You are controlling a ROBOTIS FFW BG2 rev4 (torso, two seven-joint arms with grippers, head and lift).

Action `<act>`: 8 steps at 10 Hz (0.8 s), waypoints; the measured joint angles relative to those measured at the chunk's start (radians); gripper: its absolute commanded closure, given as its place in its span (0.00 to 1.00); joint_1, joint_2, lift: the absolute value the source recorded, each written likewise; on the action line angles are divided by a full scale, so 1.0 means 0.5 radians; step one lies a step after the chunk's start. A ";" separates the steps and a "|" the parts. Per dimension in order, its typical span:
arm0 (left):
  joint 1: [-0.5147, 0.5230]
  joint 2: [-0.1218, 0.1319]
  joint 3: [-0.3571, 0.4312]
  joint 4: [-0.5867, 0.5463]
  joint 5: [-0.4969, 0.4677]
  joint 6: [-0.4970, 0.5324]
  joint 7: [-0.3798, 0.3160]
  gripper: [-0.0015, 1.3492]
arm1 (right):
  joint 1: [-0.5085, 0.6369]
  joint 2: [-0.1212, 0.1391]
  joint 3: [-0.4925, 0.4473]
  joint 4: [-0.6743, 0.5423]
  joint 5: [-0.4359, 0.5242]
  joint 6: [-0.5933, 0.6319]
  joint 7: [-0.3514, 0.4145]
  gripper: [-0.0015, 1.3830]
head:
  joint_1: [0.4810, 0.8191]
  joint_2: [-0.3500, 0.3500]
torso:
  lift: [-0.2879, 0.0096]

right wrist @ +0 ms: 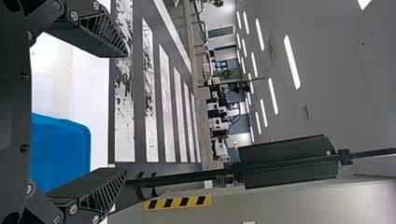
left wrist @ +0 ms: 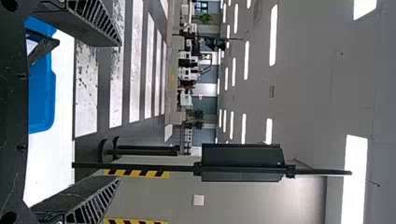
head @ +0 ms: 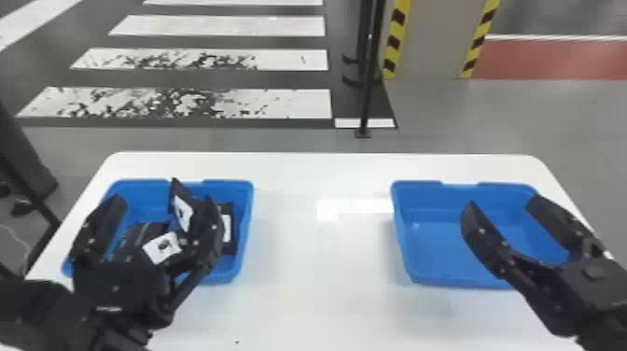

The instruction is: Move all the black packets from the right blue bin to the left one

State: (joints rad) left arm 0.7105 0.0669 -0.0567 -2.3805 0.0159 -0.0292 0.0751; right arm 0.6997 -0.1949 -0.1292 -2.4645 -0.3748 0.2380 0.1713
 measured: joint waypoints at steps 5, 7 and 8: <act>0.001 0.001 0.001 -0.003 0.075 -0.018 0.000 0.00 | 0.032 -0.003 0.002 -0.026 -0.004 0.000 -0.039 0.12 | 0.63 0.50 | 0.50; -0.002 0.002 -0.001 -0.003 0.075 -0.027 -0.001 0.00 | 0.034 -0.003 0.002 -0.026 -0.006 0.000 -0.039 0.12 | 0.63 0.50 | 0.50; -0.002 0.003 0.000 -0.003 0.074 -0.032 0.000 0.00 | 0.034 -0.003 0.002 -0.026 -0.008 0.000 -0.039 0.12 | 0.63 0.50 | 0.50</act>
State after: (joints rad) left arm 0.7096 0.0685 -0.0569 -2.3820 0.0532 -0.0454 0.0750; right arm 0.7166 -0.1963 -0.1283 -2.4777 -0.3787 0.2380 0.1518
